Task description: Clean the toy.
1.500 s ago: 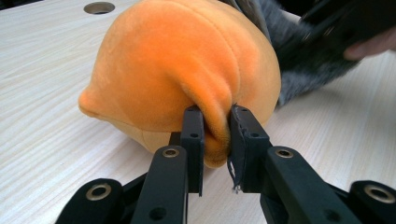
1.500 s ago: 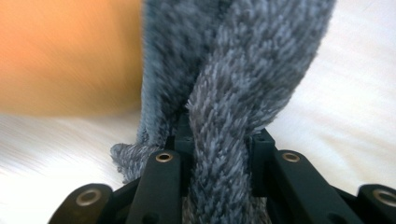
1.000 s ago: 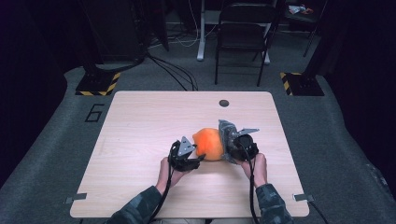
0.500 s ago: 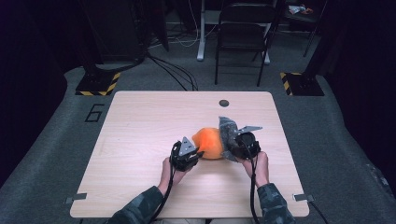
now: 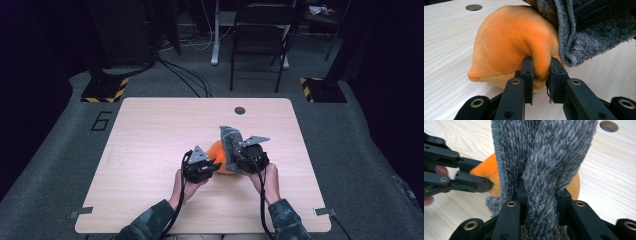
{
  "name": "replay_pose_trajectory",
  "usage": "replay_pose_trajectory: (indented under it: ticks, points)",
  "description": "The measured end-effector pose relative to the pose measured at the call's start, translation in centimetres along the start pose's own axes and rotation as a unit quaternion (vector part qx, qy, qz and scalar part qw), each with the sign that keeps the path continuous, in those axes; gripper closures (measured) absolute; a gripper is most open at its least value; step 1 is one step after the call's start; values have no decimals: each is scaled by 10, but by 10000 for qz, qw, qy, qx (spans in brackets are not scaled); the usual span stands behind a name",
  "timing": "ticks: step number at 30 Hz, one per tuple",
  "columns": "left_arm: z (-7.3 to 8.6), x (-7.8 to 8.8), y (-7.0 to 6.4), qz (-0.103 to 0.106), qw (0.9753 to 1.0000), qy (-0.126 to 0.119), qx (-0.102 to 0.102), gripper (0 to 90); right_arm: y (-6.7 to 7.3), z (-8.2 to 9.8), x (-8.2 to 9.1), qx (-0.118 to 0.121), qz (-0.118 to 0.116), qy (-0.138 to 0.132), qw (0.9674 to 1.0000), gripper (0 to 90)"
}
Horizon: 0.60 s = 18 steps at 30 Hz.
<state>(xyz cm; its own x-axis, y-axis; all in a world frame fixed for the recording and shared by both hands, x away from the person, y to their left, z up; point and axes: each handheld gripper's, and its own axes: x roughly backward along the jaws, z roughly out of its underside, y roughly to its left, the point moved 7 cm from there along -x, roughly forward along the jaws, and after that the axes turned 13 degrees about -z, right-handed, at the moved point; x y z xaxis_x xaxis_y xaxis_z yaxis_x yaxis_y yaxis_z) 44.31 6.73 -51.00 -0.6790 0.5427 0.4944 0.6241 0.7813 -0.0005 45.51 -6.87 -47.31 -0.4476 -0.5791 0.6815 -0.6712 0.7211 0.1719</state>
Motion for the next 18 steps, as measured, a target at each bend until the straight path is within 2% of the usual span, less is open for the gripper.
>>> replay_pose_trajectory:
  ticks: [2,4,7,10,15,18]
  points:
    - [1,0,0,-1,10000,9,29,760,-6,2,0,19,166,62,9998,717]
    - [1,0,2,-17,10000,2,-20,756,-11,6,0,-74,162,92,9998,717]
    - [1,-1,2,21,10000,22,55,752,-21,11,-1,-224,225,125,9994,716]
    - [2,-1,3,16,10000,29,41,751,-31,18,-3,-335,289,188,9988,716]
    - [2,-1,4,6,10000,37,23,750,-49,32,-8,-557,469,381,9966,717]
    - [2,-1,4,17,10000,24,21,749,-56,44,-16,-783,479,536,9943,717]
